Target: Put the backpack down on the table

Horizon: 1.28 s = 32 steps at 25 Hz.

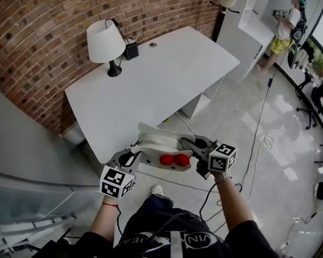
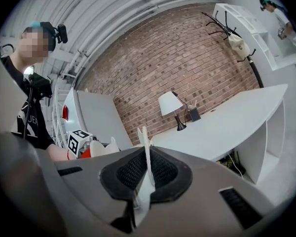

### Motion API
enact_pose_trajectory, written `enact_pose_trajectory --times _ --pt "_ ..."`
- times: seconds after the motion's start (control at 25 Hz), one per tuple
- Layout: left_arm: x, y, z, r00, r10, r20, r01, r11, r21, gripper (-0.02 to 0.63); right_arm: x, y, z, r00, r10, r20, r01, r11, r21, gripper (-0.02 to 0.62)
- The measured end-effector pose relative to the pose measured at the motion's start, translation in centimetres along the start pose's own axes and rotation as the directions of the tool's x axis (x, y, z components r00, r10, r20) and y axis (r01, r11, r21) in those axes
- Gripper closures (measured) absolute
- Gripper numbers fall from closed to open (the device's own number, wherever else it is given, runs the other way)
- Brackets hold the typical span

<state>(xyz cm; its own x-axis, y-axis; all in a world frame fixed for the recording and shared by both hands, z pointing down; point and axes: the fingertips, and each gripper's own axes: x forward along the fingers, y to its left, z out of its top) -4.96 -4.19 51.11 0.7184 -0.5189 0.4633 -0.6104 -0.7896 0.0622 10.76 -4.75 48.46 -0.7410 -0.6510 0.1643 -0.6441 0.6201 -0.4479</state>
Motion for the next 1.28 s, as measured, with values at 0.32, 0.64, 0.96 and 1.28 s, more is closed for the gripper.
enact_pose_trajectory --times 0.32,0.64,0.96,1.28 --pt "2.2 2.9 1.8 1.0 -0.028 0.014 0.028 1.0 0.011 0.566 2.1 -2.6 2.0 1.0 -0.016 0.006 0.016 1.0 -0.002 0.583" --pt "3.4 5.4 2.9 0.999 -0.032 0.037 0.031 0.999 0.014 0.566 4.4 -3.6 3.7 1.0 -0.012 0.012 0.012 1.0 0.008 0.583" --pt "3.6 6.6 3.9 0.998 -0.014 0.063 0.012 1.0 0.024 0.566 5.4 -4.2 4.7 1.0 -0.012 0.013 0.012 1.0 -0.005 0.583" --pt "4.5 8.2 4.9 0.997 0.021 0.071 -0.022 0.999 0.023 0.566 7.1 -5.6 5.9 1.0 0.023 0.005 -0.023 1.0 -0.007 0.583"
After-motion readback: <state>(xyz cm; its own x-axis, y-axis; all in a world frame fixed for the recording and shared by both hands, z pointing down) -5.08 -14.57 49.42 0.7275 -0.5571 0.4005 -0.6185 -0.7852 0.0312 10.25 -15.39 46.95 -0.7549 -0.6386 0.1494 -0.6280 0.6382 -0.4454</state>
